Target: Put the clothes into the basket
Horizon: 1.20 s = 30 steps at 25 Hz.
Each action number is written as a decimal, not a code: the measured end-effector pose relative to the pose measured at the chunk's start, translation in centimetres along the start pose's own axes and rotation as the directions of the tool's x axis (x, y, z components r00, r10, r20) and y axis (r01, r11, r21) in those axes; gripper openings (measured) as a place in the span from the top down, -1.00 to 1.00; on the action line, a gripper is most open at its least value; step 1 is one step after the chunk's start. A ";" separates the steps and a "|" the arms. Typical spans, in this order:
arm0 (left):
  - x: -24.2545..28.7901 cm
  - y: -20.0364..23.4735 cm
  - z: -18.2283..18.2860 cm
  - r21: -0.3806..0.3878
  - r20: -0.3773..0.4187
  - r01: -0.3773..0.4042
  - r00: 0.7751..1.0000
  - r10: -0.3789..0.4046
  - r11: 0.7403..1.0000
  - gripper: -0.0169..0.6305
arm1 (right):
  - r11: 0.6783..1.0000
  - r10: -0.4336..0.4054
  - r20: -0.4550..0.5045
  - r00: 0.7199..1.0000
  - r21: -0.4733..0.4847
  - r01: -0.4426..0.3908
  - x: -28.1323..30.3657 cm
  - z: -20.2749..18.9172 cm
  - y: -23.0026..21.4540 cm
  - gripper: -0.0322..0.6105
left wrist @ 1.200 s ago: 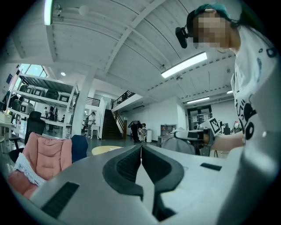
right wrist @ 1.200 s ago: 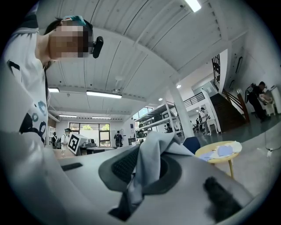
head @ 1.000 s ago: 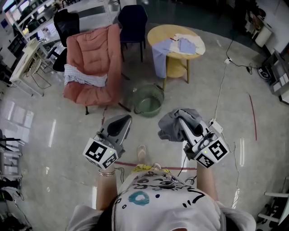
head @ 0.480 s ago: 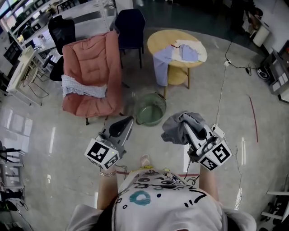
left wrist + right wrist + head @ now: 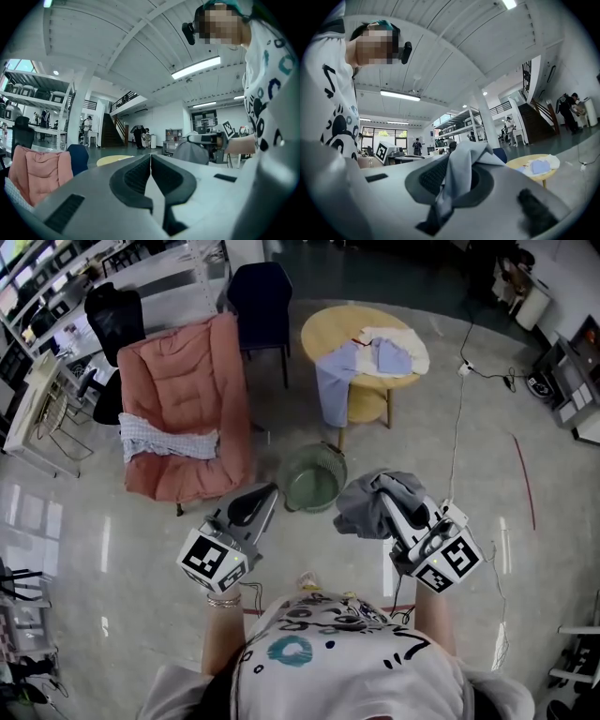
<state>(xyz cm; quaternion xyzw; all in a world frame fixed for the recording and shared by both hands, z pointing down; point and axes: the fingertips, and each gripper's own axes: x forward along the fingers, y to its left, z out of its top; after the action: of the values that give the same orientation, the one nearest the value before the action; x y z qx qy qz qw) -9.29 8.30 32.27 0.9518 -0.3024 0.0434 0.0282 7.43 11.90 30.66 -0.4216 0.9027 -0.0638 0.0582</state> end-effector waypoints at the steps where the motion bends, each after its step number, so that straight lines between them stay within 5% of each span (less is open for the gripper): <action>1: 0.1 0.4 -0.1 -0.003 -0.001 0.005 1.000 -0.005 1.000 0.90 | 1.000 -0.004 -0.001 1.000 0.000 0.004 0.4 -0.1 -0.2 0.78; 14: 1.0 4.5 -2.4 -0.054 -0.021 0.037 0.999 -0.039 0.998 0.90 | 0.998 -0.059 -0.005 0.998 0.037 0.059 3.7 -1.1 -1.6 0.78; 30: 7.7 11.2 -1.6 -0.064 -0.040 -0.036 0.999 0.034 0.997 0.90 | 0.998 0.037 -0.013 0.999 0.058 -0.036 11.2 -0.7 -9.1 0.78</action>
<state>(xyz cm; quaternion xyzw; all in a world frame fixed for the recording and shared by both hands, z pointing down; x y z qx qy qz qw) -9.64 -5.07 34.93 0.9438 -0.3198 0.0528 0.0642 6.98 -2.47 32.28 -0.4028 0.9083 -0.0917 0.0653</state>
